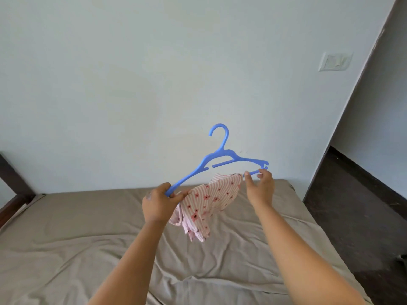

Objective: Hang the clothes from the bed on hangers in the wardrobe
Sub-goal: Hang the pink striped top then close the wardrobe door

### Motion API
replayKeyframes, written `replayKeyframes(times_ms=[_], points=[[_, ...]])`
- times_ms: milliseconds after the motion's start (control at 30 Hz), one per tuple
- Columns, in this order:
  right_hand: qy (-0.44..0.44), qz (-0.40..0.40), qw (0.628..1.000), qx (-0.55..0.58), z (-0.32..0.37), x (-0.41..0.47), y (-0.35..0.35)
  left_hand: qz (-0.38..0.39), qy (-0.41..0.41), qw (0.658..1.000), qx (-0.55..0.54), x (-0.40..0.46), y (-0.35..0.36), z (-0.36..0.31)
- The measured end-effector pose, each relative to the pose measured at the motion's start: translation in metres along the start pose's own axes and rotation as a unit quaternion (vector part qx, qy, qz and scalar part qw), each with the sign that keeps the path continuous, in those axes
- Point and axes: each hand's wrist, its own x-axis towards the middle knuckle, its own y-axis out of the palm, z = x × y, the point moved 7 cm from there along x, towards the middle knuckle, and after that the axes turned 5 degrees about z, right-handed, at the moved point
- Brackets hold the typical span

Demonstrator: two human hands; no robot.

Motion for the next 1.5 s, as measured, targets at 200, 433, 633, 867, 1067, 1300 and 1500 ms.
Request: replayKeyframes(times_ms=[200,433,633,867,1067,1300,1500], points=[[0.179,0.287,0.932,0.133,-0.007,-0.005,0.050,0.006,-0.037,0.998,-0.051,-0.009,-0.003,0.009],[0.086,0.100,0.989,0.061,0.017,0.023,0.014,0.058,-0.032,0.992,-0.111,-0.003,-0.012,0.011],[0.085,0.055,0.994,0.030,0.010,0.044,0.001,0.090,-0.020,0.986,-0.139,0.002,-0.013,0.006],[-0.074,-0.030,0.995,-0.061,0.043,-0.020,0.017,0.077,-0.012,0.987,-0.139,0.011,-0.027,-0.011],[-0.303,0.201,0.931,-0.008,0.105,-0.109,0.103,0.047,-0.008,0.994,-0.103,0.016,-0.029,-0.036],[-0.345,0.241,0.902,-0.101,0.090,-0.104,0.117,0.007,-0.025,0.996,-0.081,0.018,-0.032,-0.022],[-0.344,0.329,0.875,-0.092,0.070,-0.110,0.123,-0.019,-0.047,0.996,-0.077,0.015,-0.032,-0.018]])
